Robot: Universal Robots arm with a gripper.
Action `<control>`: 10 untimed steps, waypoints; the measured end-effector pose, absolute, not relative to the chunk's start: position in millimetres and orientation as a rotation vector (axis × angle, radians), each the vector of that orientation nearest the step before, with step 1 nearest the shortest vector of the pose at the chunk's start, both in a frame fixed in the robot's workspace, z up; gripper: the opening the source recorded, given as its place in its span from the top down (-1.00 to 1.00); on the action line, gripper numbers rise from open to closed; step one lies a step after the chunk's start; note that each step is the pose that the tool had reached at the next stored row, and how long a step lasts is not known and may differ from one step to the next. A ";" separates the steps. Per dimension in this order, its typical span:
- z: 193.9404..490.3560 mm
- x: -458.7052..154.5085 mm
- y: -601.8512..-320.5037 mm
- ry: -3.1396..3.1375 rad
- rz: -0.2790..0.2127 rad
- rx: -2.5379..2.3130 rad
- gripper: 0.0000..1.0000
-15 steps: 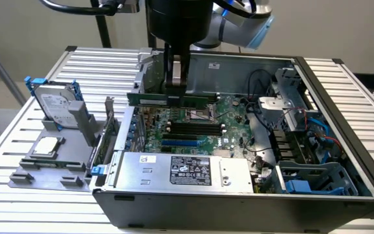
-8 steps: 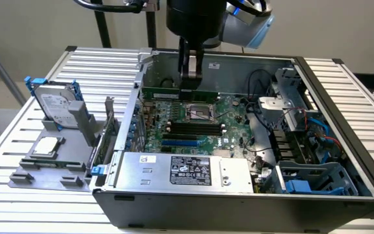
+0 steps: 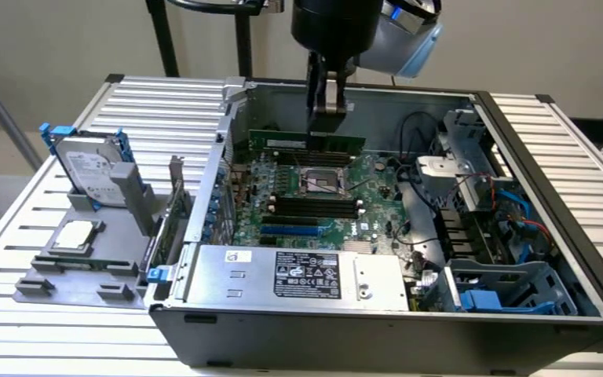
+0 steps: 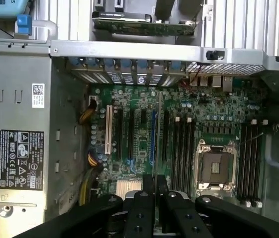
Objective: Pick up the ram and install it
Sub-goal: 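Pick up the ram and move it above insertion slot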
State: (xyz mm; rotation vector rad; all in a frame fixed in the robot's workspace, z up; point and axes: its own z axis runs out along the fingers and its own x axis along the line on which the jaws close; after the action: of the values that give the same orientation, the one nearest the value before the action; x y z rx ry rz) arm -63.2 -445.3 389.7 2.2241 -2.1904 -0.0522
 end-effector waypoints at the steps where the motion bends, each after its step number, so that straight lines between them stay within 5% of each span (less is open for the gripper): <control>1: 389.3 -61.1 -442.3 -2.191 -0.051 2.225 0.73; 10: 385.2 -40.5 -419.0 -2.200 -0.019 2.234 0.73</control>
State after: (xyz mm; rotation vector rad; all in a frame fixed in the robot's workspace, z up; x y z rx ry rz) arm -40.5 -419.0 385.2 2.2338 -2.1999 -0.0194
